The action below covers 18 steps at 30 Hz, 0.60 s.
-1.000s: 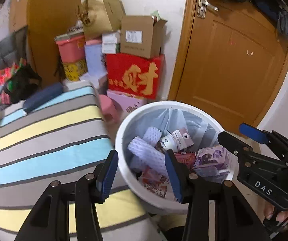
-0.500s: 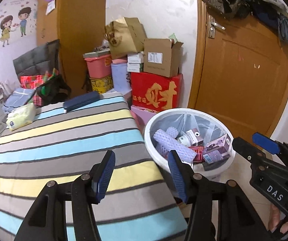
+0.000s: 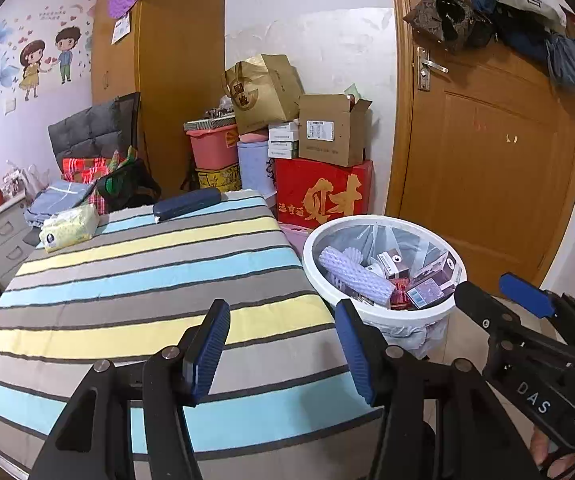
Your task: Collect trash
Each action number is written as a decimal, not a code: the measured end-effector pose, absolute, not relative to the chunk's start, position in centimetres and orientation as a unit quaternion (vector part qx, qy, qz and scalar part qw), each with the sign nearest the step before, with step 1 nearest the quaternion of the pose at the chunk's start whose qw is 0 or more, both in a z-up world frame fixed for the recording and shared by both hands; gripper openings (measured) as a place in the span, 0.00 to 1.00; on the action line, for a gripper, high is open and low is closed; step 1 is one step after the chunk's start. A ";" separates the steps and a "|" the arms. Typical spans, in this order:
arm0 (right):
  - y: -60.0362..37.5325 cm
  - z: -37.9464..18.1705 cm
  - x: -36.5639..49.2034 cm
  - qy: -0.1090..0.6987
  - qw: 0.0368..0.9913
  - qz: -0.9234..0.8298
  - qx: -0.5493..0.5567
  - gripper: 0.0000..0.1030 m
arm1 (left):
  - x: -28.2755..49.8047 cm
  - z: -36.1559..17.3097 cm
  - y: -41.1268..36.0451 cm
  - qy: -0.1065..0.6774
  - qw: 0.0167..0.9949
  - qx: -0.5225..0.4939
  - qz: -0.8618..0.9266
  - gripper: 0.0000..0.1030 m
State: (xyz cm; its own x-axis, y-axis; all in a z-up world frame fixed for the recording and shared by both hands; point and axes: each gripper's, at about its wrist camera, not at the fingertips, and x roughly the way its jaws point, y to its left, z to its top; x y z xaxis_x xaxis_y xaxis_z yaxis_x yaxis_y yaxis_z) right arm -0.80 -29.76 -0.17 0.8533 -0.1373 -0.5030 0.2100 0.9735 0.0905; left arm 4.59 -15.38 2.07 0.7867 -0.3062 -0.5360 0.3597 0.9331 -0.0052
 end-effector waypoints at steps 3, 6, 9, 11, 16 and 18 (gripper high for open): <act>-29.6 -0.2 -0.9 0.254 0.960 -0.085 0.076 0.59 | 4.3 1.9 -15.1 0.271 0.946 0.053 -0.168 0.53; -29.2 -0.3 -1.2 0.252 0.961 -0.087 0.072 0.59 | 4.2 1.9 -15.0 0.272 0.946 0.052 -0.169 0.53; -29.2 -0.2 -1.3 0.252 0.961 -0.085 0.074 0.59 | 4.2 1.8 -15.0 0.274 0.945 0.051 -0.172 0.53; -29.2 -0.3 -1.4 0.250 0.962 -0.086 0.074 0.59 | 4.1 1.7 -15.1 0.273 0.945 0.051 -0.172 0.53; -29.2 -0.3 -1.6 0.248 0.962 -0.085 0.075 0.59 | 3.9 1.8 -15.1 0.272 0.945 0.053 -0.173 0.53; -29.1 -0.4 -1.6 0.248 0.962 -0.086 0.075 0.59 | 3.9 1.9 -15.2 0.272 0.945 0.054 -0.174 0.53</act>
